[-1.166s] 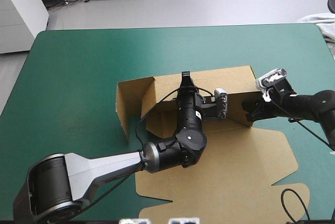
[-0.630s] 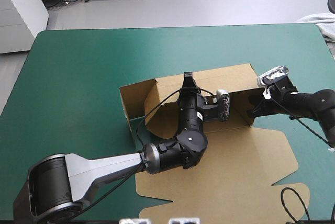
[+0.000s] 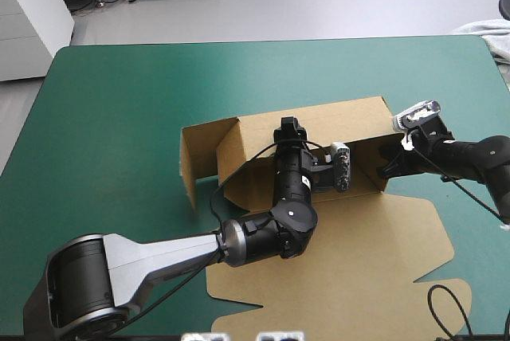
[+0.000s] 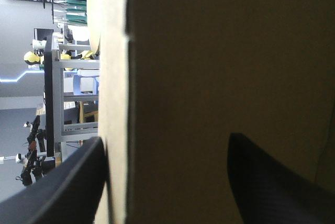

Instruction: Fold the box

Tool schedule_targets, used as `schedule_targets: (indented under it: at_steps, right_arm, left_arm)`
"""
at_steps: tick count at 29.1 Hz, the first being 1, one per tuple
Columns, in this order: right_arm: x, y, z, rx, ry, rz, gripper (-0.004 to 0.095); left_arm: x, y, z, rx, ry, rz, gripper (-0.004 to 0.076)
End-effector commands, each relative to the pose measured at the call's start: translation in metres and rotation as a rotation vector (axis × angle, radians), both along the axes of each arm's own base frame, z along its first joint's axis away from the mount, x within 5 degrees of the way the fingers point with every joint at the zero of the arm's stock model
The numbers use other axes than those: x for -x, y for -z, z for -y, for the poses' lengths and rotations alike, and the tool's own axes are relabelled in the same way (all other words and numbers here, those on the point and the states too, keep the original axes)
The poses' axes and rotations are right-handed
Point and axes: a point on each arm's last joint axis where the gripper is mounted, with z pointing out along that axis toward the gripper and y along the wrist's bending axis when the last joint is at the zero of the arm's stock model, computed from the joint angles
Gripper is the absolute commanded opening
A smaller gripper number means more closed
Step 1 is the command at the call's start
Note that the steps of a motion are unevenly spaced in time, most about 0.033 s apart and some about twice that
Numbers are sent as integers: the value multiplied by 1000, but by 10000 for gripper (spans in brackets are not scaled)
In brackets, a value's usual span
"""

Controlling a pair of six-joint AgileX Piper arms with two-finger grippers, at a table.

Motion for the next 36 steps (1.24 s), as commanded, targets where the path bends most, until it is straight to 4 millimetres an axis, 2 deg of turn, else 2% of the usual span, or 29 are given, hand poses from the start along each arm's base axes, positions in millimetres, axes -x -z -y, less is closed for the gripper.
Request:
schedule_targets:
  at_steps: [1, 8, 17, 25, 27, 29, 33, 36]
  right_arm:
    - [6, -13, -8, -74, -51, -14, -11]
    - [3, -11, -1, -54, 45, -41, -11]
    - [-4, -15, 4, -55, 142, 11, -12]
    - [-31, -35, 7, -121, 215, 20, -11]
    - [-37, -43, 8, -117, 221, 36, -11]
    - [-40, -48, 10, -106, 233, 43, -11]
    - [-43, -58, 13, -70, 241, 53, -11]
    - [-43, -57, 13, -64, 234, 46, -11]
  left_arm:
    - [11, -20, 5, 76, 49, 39, 487]
    - [33, -33, 17, 142, 87, 176, 468]
    - [57, -39, 30, 162, 166, 228, 455]
    - [78, -42, 39, 226, 222, 247, 450]
    - [79, -43, 39, 229, 225, 249, 399]
    - [79, -44, 39, 225, 233, 264, 298]
    - [80, -51, 39, 270, 247, 300, 11]
    - [80, -60, 37, 343, 235, 288, -8]
